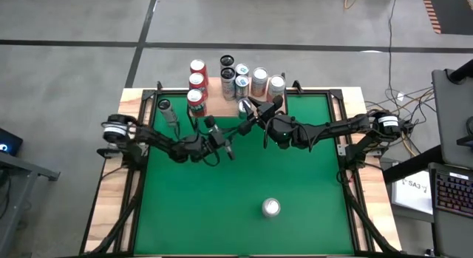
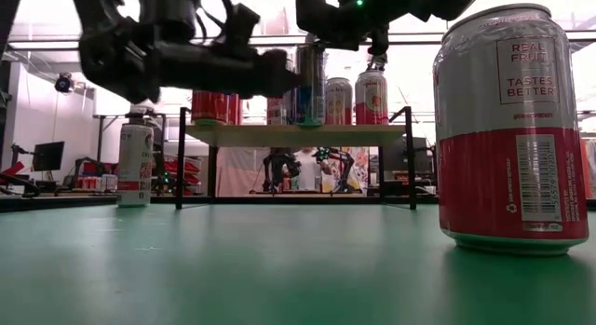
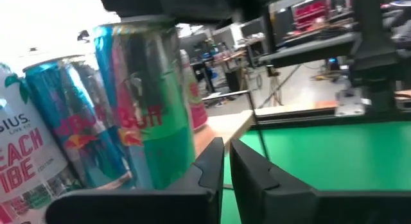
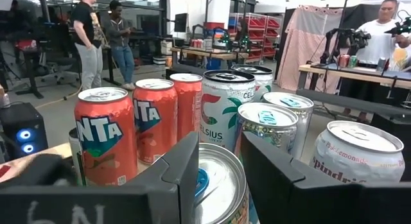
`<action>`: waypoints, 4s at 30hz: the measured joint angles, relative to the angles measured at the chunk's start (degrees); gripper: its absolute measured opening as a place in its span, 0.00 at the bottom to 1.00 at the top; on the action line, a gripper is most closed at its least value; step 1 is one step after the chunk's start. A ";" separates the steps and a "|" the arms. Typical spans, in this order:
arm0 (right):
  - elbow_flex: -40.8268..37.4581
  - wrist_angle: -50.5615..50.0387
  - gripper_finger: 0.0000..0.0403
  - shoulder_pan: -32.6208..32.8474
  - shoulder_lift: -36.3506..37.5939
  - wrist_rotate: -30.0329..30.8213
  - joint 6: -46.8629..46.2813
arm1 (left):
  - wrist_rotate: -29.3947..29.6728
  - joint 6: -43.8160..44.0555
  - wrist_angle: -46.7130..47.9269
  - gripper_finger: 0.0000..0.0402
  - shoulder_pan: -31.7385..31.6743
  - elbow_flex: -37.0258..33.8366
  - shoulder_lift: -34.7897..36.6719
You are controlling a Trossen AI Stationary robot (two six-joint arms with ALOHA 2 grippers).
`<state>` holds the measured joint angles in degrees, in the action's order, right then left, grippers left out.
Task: Place canned beverage on shelf
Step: Put the blue soda can on the shelf aligned with other blue soda cans
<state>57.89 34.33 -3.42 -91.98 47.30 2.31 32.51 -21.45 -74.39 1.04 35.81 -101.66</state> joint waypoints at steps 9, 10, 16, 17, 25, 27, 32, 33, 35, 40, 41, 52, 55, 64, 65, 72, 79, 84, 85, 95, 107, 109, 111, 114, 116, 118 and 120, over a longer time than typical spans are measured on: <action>-0.02 0.42 0.27 0.00 0.10 -1.02 0.27 | -0.09 0.37 -0.16 0.00 -3.97 6.45 -5.60; -0.02 0.41 0.27 0.00 0.27 -1.04 0.29 | -0.07 0.72 -0.18 0.00 -4.22 7.00 -5.91; -0.04 0.74 0.27 0.00 1.72 -1.26 2.09 | -0.29 3.75 -0.05 0.00 -5.32 8.19 -6.00; -0.02 0.84 0.27 0.00 2.26 -1.28 2.59 | -0.18 4.07 0.03 0.00 -5.47 8.36 -6.00; -0.32 -1.36 0.27 -0.09 7.07 -3.38 5.13 | 2.11 4.82 -0.17 0.00 -6.29 10.06 -6.00; -0.42 -2.29 0.27 -0.08 8.11 -3.77 5.26 | 4.14 4.83 -0.66 0.00 -6.57 10.74 -5.93; -0.29 -5.02 0.27 -0.11 10.29 -3.67 3.51 | 5.80 4.99 0.39 0.00 -7.42 11.42 -5.94; -0.26 -5.65 0.27 -0.34 10.28 -3.68 3.55 | 5.76 5.14 0.29 0.00 -7.56 11.54 -5.94; -0.26 -6.88 0.27 -0.75 10.02 -3.78 3.49 | 5.74 5.76 0.37 0.00 -7.74 11.54 -5.94; -0.26 -6.72 0.27 -0.97 10.34 -3.78 2.98 | 5.74 6.10 0.41 0.00 -6.97 11.33 -5.94; -0.25 -6.85 0.27 -0.92 10.69 -3.80 2.91 | 5.72 6.10 0.41 0.00 -6.41 11.16 -5.94; -0.09 -18.97 0.20 -0.74 23.06 -12.68 -9.90 | 4.82 6.12 0.06 0.00 3.08 0.36 6.99; -0.07 -19.11 0.15 -0.74 23.86 -13.25 -9.95 | 2.12 6.14 1.13 0.00 5.51 -4.57 14.44; 11.66 -31.89 0.10 -0.74 16.97 -14.77 -9.96 | -0.24 8.72 17.48 0.00 10.00 -13.37 35.61; 14.42 -34.72 0.09 -1.05 15.63 -14.66 -9.92 | -0.26 8.72 19.26 0.00 10.31 -14.01 37.62; 36.76 -66.79 0.09 -4.70 7.20 -14.26 -18.89 | -0.13 10.01 28.78 0.00 11.58 -17.93 51.38; 56.52 -95.69 0.09 -8.34 -2.03 -14.72 -28.57 | -0.05 10.05 39.31 0.00 11.57 -18.16 62.04; 64.74 -101.09 0.14 -8.70 -7.36 -15.16 -29.34 | -0.04 10.07 44.08 0.00 11.58 -18.21 65.72; 65.96 -101.48 0.17 -8.69 -8.30 -15.88 -29.36 | -0.04 10.08 44.59 0.00 11.58 -18.23 66.02; 72.11 -106.67 0.61 -10.29 -12.46 -18.40 -33.24 | -0.05 11.08 45.90 0.00 11.57 -18.29 66.20; 71.99 -109.04 0.89 -12.26 -14.96 -18.97 -33.75 | -0.06 11.32 45.83 0.00 11.57 -18.29 66.17; 71.93 -109.04 0.88 -12.26 -15.66 -18.87 -33.77 | -0.05 11.31 45.79 0.00 11.58 -18.29 66.15; 71.91 -109.09 0.87 -12.39 -16.18 -18.85 -33.79 | -0.06 11.35 45.81 0.00 11.58 -18.29 66.11; 71.89 -109.05 0.86 -12.54 -16.56 -18.81 -34.26 | -0.06 11.52 45.77 0.00 11.57 -18.29 66.02; 71.89 -109.07 0.86 -12.87 -16.58 -18.79 -34.27 | -0.06 11.52 45.73 0.00 11.58 -18.29 65.91; 71.89 -109.07 0.86 -13.19 -16.59 -18.71 -34.27 | -0.06 11.52 45.76 0.00 11.58 -18.29 65.77; 71.89 -109.07 0.86 -13.49 -16.59 -18.65 -34.27 | -0.06 11.62 45.80 0.00 11.58 -18.29 65.66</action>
<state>129.78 -74.74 -16.91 -108.57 28.65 -31.97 32.45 -9.83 -28.59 12.61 17.52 -35.99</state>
